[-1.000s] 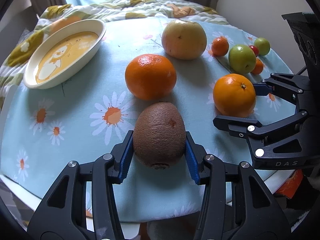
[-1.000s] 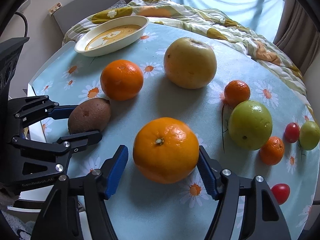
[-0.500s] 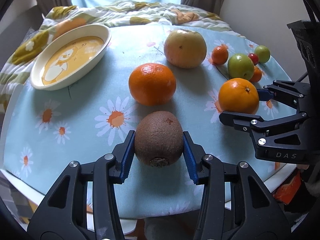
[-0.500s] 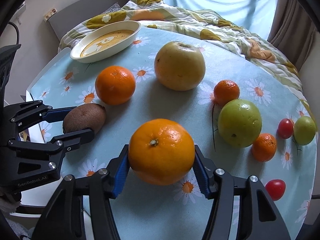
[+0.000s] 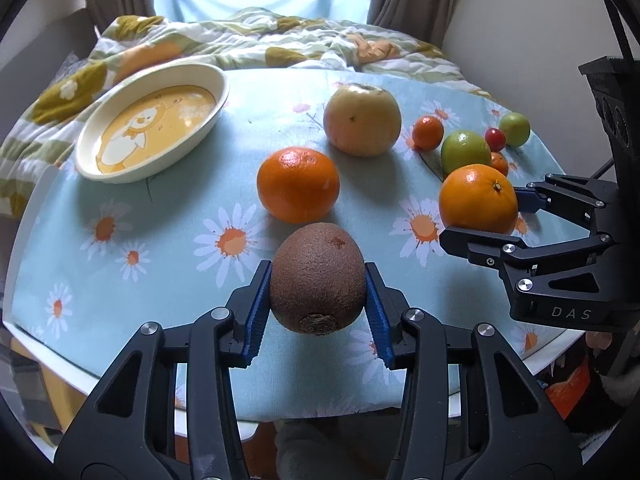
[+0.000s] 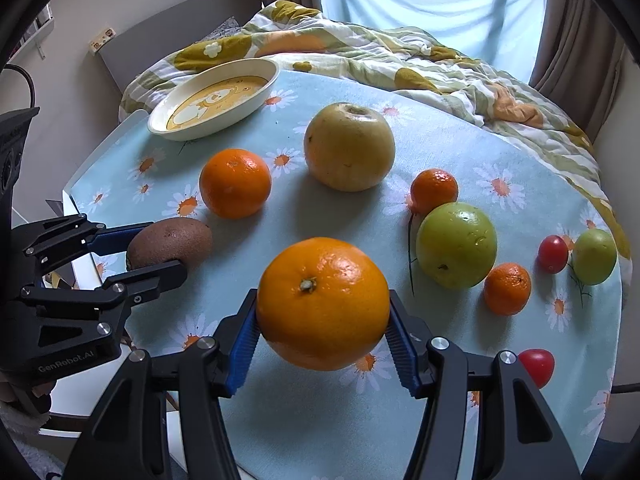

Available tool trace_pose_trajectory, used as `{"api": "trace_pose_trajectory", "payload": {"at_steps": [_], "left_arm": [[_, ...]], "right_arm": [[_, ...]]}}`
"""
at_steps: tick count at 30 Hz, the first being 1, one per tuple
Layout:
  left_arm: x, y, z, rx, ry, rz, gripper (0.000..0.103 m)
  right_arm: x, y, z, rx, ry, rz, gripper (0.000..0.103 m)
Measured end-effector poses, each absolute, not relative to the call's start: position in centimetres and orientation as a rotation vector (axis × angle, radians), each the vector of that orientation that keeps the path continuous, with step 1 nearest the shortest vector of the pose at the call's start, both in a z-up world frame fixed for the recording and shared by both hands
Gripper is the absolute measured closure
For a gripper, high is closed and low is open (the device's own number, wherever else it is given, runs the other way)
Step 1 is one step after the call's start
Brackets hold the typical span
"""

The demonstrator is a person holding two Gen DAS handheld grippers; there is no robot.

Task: Organize fruits
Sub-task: 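Lift the kiwi with the left tool while the right tool grasps and lifts the large orange, then carry the kiwi into the white bowl and open the left tool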

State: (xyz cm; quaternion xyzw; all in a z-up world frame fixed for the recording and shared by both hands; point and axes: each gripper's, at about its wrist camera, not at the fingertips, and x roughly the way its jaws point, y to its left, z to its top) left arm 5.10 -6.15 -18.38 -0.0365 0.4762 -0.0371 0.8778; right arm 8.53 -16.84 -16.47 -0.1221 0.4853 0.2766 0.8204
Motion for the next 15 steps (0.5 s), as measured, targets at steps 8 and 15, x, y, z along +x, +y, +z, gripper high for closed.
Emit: {"api": "trace_pose_trajectory", "payload": {"at_steps": [8,15], "left_arm": [[5.4,-4.8,-13.7,-0.092,0.909,-0.048,0.053],[7.5,-1.2,-10.7,-0.088,0.847,-0.057,0.053]], "right_arm": [[8.8,-16.6,-12.4,-0.250,0.977,0.582,0.048],[10.5,-14.1,-9.7,-0.230,0.937,0.562,0.048]]}}
